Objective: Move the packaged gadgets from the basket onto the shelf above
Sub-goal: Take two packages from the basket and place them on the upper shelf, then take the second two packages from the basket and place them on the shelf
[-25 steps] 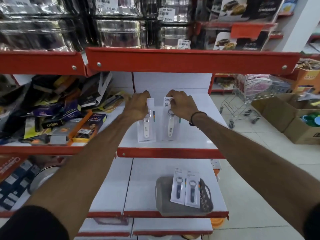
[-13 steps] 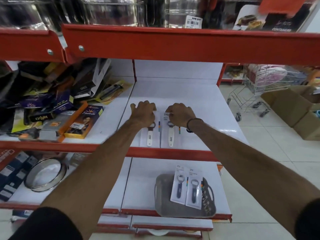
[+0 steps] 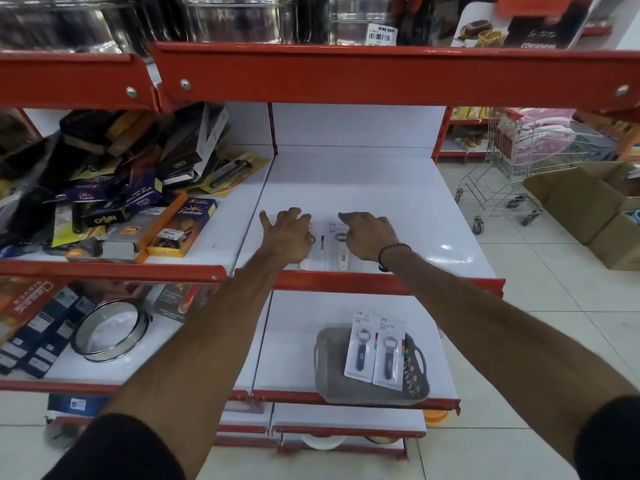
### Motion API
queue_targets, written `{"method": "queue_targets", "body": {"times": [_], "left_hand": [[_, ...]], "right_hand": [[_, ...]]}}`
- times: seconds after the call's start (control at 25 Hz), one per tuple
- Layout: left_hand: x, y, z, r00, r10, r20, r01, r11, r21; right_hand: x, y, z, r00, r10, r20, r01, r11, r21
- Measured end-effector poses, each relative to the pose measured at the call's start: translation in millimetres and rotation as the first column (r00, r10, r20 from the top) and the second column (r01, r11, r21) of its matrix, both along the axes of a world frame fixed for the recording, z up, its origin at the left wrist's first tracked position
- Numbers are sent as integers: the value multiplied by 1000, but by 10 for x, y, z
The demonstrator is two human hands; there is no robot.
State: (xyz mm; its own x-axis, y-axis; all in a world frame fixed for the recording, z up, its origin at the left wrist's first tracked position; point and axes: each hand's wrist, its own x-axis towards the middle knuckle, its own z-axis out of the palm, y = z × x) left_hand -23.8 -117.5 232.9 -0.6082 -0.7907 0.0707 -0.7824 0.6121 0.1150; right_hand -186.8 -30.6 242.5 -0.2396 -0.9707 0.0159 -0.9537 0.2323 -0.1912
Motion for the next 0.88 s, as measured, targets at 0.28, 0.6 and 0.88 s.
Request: {"method": "queue_targets", "body": {"times": [0.28, 0.6, 0.88], "left_hand": [[261, 967, -192, 892, -217, -397, 65, 930, -362], [254, 1644, -1285, 870, -421, -255, 408, 907, -105], [-194, 1437, -2018, 934, -321, 159, 293, 939, 181]], "right_hand": [[286, 993, -203, 980, -131, -149, -11, 715, -699], [305, 1869, -1205, 966, -255, -29, 197, 809, -554], [-106, 1764, -1893, 937, -335, 98, 325, 940, 102]]}}
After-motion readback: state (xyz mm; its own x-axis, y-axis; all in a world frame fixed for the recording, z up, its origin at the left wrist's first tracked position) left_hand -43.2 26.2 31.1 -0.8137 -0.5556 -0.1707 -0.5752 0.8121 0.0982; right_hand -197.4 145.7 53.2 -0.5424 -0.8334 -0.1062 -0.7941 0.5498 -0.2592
